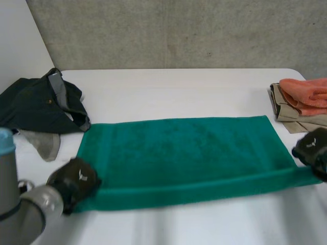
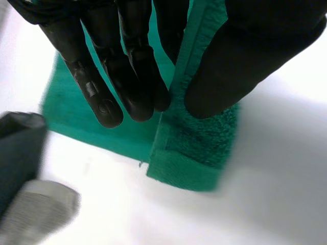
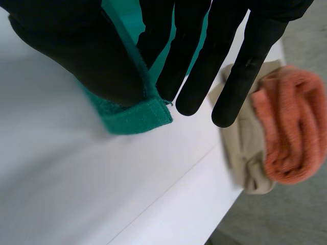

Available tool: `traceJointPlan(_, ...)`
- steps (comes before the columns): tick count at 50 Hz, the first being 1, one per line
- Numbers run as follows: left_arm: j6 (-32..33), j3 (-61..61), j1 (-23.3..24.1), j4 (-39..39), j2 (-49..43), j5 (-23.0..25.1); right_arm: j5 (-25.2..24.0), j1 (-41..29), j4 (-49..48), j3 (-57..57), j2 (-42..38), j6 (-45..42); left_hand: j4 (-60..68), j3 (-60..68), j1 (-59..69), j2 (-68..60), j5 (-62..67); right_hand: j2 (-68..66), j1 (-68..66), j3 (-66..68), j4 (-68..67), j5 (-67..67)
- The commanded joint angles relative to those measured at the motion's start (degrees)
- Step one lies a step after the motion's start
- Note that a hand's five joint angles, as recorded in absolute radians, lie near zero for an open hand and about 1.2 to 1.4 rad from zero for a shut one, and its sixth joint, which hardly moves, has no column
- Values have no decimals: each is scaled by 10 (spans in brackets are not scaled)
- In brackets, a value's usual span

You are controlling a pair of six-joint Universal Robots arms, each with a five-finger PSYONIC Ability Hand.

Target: Fold the laundry.

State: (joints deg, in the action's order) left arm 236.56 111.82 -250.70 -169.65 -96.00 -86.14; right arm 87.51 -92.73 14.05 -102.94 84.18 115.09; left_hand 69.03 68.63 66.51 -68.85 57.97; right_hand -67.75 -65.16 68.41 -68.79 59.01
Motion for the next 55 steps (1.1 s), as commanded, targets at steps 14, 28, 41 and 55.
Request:
traceJointPlan(14, -71, -487, 16, -130, -378, -27, 51, -94, -243, 337, -357, 99, 110, 114, 135, -112, 120, -122, -148, 116, -112, 110)
traceJointPlan(28, -73, -629, 31, -176, -488, -46, 64, -110, -296, 479, -482, 103, -590, -586, -565, 588, -580, 578, 552, -584, 588, -590)
traceJointPlan(41, -134, -460, 54, -179, -365, -43, -7, -72, -180, 290, -280, 250, -590, -586, -565, 588, -580, 578, 552, -584, 588, -590)
traceJointPlan(55, -193, -325, 61, -190, -275, -37, -120, 26, -145, 142, -247, 257, -590, -586, -565, 588, -580, 298, 272, -304, 308, -310)
